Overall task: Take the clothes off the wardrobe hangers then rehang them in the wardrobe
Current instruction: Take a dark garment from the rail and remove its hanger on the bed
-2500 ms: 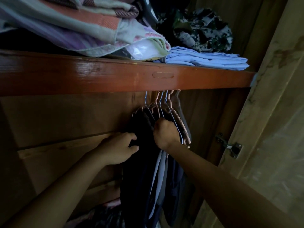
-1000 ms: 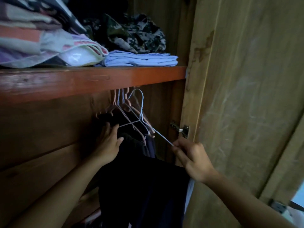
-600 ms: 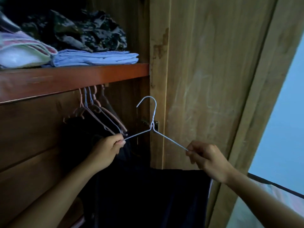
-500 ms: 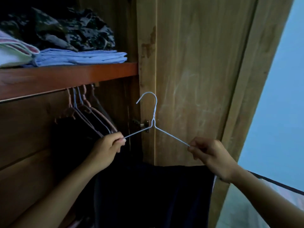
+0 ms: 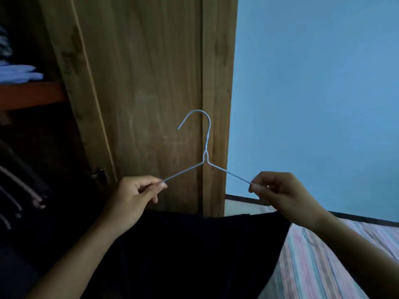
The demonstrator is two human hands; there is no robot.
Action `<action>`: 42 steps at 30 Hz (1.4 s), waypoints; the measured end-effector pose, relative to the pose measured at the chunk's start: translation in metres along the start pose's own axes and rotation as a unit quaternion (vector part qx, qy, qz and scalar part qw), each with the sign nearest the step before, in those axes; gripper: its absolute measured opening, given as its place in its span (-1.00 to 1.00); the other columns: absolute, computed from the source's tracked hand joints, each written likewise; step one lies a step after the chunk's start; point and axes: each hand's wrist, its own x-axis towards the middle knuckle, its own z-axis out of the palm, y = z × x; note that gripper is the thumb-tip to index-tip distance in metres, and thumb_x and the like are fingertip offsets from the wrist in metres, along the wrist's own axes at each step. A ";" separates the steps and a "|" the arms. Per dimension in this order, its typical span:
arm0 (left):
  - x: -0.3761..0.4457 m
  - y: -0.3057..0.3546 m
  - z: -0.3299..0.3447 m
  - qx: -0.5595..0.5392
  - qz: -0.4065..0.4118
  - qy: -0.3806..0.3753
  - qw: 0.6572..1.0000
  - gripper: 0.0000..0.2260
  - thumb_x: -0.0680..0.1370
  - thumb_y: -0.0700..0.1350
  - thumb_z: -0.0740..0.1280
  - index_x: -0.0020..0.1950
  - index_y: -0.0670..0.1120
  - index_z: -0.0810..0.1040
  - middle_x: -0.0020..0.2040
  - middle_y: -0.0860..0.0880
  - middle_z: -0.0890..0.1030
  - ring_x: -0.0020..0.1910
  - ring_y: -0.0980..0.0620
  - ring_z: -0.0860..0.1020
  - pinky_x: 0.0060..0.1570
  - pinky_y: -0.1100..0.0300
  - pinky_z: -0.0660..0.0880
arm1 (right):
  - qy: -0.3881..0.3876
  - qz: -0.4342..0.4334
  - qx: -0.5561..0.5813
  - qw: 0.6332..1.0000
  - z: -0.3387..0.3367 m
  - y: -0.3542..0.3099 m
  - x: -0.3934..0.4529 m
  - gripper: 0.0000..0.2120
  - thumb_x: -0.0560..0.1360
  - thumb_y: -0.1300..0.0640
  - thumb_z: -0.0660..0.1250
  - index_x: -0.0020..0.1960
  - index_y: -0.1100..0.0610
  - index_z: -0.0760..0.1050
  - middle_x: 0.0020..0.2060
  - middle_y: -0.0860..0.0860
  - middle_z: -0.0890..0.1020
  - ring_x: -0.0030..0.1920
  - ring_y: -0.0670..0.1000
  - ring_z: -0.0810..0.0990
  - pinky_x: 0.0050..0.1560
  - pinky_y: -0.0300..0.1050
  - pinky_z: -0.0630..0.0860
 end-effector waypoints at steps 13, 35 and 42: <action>0.050 0.020 0.095 -0.134 0.095 -0.207 0.964 -0.84 0.47 0.01 0.40 -0.13 -0.03 0.72 -0.37 -0.09 0.63 -0.32 -0.04 0.61 -0.07 0.15 0.55 | 0.205 0.129 -0.156 0.958 -0.043 -0.022 -0.096 -0.84 0.51 0.26 0.41 -0.23 0.09 0.62 -0.41 0.05 0.65 -0.38 -0.03 0.63 -0.20 -0.14 0.54; -0.019 0.085 0.274 -0.180 0.211 -0.475 0.835 -0.82 0.50 -0.14 0.46 -0.18 0.16 0.67 -0.36 0.10 0.66 -0.39 0.15 0.54 -0.23 0.23 0.51 | 0.374 0.393 -0.237 0.806 0.026 -0.082 -0.323 -0.89 0.53 0.21 0.41 -0.15 0.05 0.65 -0.34 -0.05 0.69 -0.31 -0.08 0.69 -0.19 -0.16 0.64; -0.080 0.097 0.358 -0.160 0.218 -0.547 0.793 -0.83 0.51 -0.19 0.46 -0.17 0.09 0.69 -0.33 0.12 0.66 -0.31 0.13 0.62 -0.16 0.16 0.58 | 0.407 0.473 -0.228 0.748 0.036 -0.052 -0.393 -0.85 0.51 0.22 0.41 -0.22 0.07 0.63 -0.40 -0.08 0.67 -0.37 -0.11 0.66 -0.21 -0.11 0.61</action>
